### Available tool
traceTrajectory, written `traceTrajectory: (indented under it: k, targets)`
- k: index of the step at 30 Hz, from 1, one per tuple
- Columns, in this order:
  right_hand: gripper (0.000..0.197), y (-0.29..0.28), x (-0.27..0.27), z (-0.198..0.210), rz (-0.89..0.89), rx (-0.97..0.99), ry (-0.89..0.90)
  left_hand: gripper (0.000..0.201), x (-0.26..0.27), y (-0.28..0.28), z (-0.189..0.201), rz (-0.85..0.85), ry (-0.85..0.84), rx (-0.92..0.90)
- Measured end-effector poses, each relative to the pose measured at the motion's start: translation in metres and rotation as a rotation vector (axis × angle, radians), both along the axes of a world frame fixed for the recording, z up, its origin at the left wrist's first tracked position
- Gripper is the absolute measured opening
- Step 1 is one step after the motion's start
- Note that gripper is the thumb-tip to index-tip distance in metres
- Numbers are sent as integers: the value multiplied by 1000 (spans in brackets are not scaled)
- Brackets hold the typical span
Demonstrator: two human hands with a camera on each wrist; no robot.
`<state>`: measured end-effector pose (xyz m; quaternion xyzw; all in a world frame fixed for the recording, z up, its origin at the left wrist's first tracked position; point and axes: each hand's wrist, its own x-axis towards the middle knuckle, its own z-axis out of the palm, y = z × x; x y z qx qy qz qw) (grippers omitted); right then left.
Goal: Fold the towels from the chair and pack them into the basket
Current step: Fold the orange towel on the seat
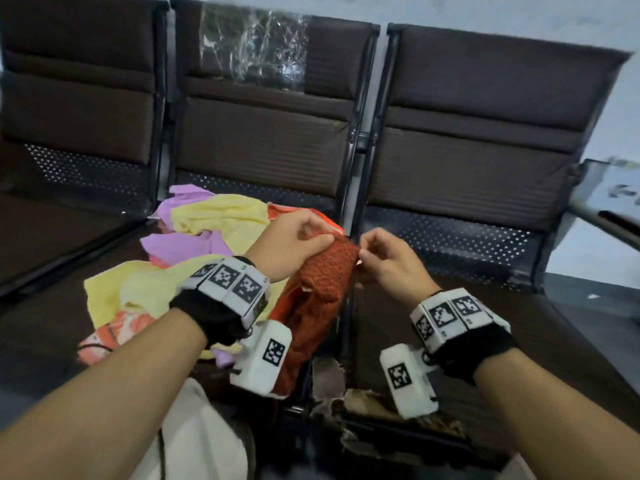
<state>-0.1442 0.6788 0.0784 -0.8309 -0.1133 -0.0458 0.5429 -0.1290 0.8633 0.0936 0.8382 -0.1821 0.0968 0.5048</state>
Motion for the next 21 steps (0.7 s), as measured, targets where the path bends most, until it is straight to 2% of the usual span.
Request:
traceTrajectory:
  k: [2,4,6,9,11,13,15,19,21]
  targets:
    - [19,-16,-15,16,-29,181,14,9,-10,-22,11,-28,3,-162]
    - [13,-33,-30,27,-15,255,46,6,-18,-43,19,-27,-11,-263]
    - [17,-49,-41,29,30,203,36,9,-24,-63,24,-31,-15,-330]
    - [28,-67,-43,25,-3,-48,-143,13,-30,-88,27,-74,4,-386]
    - [27,-79,-38,23,-15,-38,-238,16,-30,-101,26,-99,26,-413]
    - [24,-92,-32,20,-20,72,-243,15,-26,-110,27,-109,69,-444]
    - [20,-106,-25,17,-52,193,-197,16,-17,-115,27,-125,116,-422]
    - [34,-122,-13,13,-71,365,-52,20,1,-125,14,-234,132,-207]
    - [31,-125,-7,13,-64,453,16,28,9,-130,4,-303,149,-105]
